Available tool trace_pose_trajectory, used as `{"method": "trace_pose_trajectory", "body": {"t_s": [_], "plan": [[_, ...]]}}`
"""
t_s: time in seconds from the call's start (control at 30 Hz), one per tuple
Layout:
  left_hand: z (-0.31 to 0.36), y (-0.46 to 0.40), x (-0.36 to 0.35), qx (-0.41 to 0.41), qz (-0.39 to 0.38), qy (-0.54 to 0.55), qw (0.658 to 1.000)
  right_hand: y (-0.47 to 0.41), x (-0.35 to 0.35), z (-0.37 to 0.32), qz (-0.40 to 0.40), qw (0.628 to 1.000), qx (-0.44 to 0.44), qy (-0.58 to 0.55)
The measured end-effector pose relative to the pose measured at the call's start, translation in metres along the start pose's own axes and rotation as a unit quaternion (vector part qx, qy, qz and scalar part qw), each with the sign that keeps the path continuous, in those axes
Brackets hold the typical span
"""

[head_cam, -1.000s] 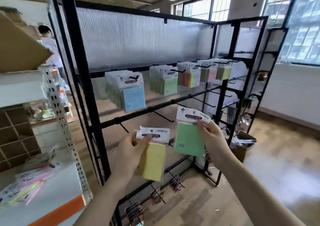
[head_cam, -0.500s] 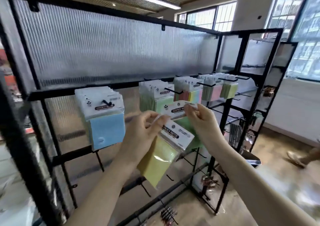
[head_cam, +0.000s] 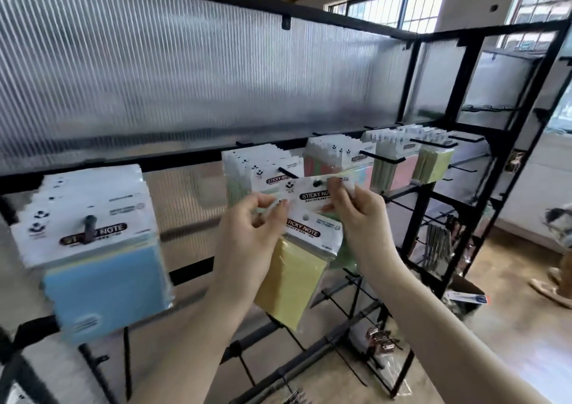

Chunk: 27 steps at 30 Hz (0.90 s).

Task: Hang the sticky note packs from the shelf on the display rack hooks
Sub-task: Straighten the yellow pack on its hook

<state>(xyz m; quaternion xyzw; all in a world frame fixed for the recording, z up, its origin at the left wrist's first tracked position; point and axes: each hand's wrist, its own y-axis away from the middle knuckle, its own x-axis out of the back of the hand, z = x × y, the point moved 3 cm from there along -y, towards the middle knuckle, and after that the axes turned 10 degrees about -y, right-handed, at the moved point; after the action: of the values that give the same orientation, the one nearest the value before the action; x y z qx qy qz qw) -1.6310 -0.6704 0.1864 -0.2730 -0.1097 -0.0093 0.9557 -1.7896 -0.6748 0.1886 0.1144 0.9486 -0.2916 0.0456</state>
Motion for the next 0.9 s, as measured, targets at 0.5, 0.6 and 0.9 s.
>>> {"method": "trace_pose_trajectory", "body": {"t_s": [0.5,0.6,0.9], "plan": [[-0.026,-0.006,-0.014,0.029,0.183,-0.144,0.972,-0.041,-0.01,0.041,-0.121,0.992,0.037,0.022],[-0.03,-0.007,-0.018,0.048,0.235,-0.181,0.954,-0.053,-0.01,0.048,-0.132,0.989,0.036,0.06],[-0.025,0.004,-0.047,0.044,0.334,-0.23,0.913,-0.068,0.003,0.059,-0.191,0.979,0.0,0.068]]}}
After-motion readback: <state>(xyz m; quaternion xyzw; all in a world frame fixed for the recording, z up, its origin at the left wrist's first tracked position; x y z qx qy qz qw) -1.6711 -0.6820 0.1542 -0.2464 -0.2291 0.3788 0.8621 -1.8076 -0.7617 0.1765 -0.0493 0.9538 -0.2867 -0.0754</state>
